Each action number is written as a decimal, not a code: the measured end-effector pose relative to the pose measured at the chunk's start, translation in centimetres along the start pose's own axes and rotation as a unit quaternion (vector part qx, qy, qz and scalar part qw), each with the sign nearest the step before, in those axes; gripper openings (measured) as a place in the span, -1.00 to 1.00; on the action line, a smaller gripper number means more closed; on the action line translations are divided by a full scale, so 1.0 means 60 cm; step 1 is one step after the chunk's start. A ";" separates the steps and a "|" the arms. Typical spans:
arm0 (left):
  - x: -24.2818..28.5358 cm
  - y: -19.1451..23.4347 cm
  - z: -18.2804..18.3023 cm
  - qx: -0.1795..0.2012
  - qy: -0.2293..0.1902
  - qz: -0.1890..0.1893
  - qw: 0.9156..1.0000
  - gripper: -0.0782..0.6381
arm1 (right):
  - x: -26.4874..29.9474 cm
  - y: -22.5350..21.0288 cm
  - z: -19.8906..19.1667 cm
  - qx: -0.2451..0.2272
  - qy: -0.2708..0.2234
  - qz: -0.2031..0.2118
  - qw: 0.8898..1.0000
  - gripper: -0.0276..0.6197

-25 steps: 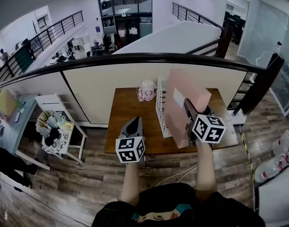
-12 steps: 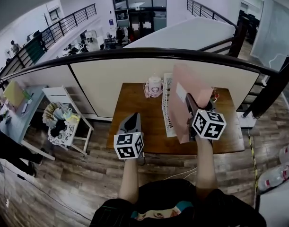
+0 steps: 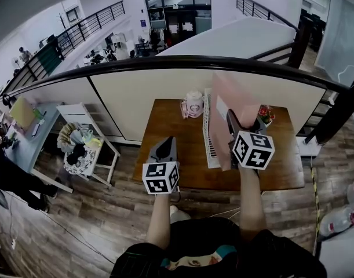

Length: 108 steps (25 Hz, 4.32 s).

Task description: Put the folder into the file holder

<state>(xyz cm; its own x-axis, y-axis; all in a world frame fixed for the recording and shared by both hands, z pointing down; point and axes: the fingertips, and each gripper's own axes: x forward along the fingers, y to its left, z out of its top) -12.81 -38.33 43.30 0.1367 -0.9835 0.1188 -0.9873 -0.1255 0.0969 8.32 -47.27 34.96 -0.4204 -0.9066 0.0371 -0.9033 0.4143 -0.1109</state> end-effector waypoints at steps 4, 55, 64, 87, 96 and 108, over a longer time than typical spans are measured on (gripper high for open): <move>0.022 0.013 -0.005 0.002 0.007 -0.002 1.000 -0.79 | 0.022 0.000 -0.004 -0.002 -0.004 -0.008 1.000 -0.05; 0.205 0.076 -0.167 0.005 0.151 -0.089 0.984 -0.79 | 0.164 0.001 -0.237 -0.028 0.018 -0.052 0.998 -0.02; 0.179 0.061 -0.141 -0.002 0.126 -0.077 0.989 -0.79 | 0.154 0.010 -0.224 -0.043 0.072 -0.031 0.996 0.03; -0.057 0.035 -0.034 -0.031 -0.021 0.034 0.999 -0.79 | -0.043 0.142 -0.100 -0.028 -0.022 0.136 0.990 -0.91; -0.079 0.044 -0.037 -0.037 -0.026 0.042 0.998 -0.79 | -0.042 0.140 -0.156 -0.041 0.036 0.116 0.992 -0.91; -0.075 0.049 -0.053 -0.041 -0.013 0.038 0.998 -0.79 | -0.036 0.159 -0.162 -0.048 0.034 0.115 0.992 -0.91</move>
<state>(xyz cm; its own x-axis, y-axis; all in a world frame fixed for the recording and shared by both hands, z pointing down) -16.07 -33.83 46.19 0.0579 -0.9931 0.1024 -0.9849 -0.0401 0.1683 -0.21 -40.61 43.46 -0.6174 -0.7816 0.0894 -0.7860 0.6175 -0.0298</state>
